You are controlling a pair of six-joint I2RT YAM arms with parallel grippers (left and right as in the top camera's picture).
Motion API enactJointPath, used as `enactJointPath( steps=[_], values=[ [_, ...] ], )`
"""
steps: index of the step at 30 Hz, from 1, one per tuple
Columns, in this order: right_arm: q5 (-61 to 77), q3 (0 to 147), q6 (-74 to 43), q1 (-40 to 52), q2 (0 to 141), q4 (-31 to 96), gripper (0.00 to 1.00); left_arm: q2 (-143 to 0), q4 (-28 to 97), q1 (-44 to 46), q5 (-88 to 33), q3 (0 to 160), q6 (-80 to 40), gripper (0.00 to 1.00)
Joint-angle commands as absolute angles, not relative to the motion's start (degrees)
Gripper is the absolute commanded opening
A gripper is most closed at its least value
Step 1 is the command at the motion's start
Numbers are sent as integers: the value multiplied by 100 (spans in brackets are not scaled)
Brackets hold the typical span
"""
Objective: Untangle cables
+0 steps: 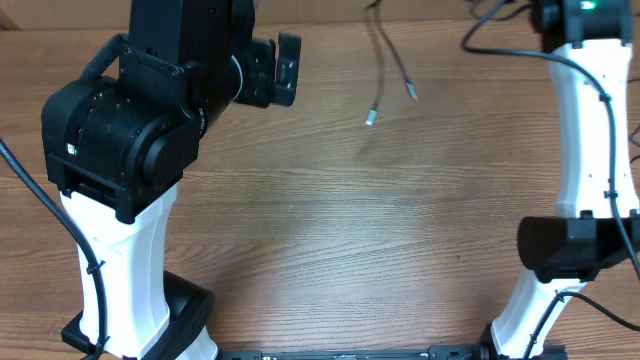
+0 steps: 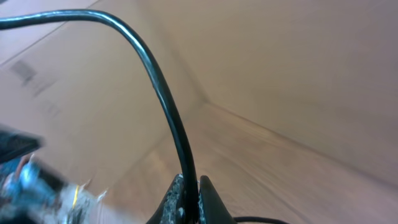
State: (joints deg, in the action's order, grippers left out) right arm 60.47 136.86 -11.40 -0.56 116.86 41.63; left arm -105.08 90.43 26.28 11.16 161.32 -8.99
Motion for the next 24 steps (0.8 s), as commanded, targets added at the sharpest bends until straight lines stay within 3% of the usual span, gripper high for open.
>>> enactJointPath(
  steps=[1, 7, 13, 24],
  values=[
    [5341, 13727, -1354, -515, 11708, 4554, 4, -10551, 8761, 2655, 1068, 16123, -899, 100],
    [4338, 13727, -659, -1503, 11708, 5892, 4, -10921, 8659, 2628, 939, 16107, -945, 99],
    [3269, 13727, -443, -2399, 11708, 6560, 4, -11450, 8147, 2617, 895, 16107, -1953, 100],
    [91, 13727, -740, -3590, 11708, 6928, 4, -12175, 7837, 2644, -1002, 16107, -3131, 100]
  ],
)
